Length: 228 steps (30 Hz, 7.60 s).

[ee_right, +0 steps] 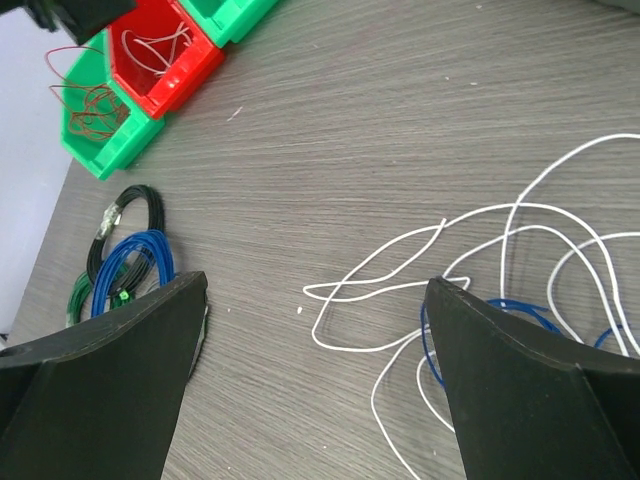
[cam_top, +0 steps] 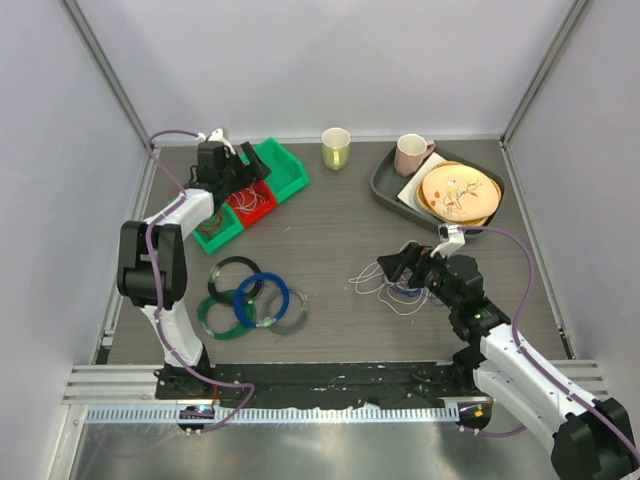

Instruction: Untangle the cables

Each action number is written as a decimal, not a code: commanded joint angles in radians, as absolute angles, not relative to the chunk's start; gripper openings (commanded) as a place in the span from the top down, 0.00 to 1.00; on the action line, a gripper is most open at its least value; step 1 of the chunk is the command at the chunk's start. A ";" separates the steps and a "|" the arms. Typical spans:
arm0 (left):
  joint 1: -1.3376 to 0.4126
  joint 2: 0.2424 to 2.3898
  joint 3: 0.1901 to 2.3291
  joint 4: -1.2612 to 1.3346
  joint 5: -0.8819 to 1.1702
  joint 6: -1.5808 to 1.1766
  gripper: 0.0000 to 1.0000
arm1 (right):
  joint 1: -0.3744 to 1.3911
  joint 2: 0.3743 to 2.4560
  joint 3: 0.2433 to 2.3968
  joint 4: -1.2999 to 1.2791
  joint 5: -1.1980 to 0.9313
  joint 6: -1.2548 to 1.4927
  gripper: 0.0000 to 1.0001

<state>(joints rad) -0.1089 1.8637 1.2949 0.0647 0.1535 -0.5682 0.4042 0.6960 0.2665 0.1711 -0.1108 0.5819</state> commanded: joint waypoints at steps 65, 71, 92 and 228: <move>-0.726 1.176 0.664 -0.005 0.169 -0.790 0.00 | 0.702 0.804 0.324 0.365 -0.627 0.253 0.99; -0.724 1.206 0.675 -0.018 0.138 -0.836 0.00 | 0.736 0.836 0.344 0.331 -0.594 0.222 0.99; -0.733 1.236 0.746 -0.383 0.040 -0.960 0.04 | 0.764 0.788 0.334 0.305 -0.460 0.199 0.99; -0.819 0.660 0.496 -0.058 0.148 -0.781 0.00 | 0.485 0.868 1.072 -0.057 -0.245 0.494 0.99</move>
<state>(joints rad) -0.8223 0.6495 0.5087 -0.2199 -0.0360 -0.8368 0.4850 0.8597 0.9951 -0.1165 -0.1982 0.4206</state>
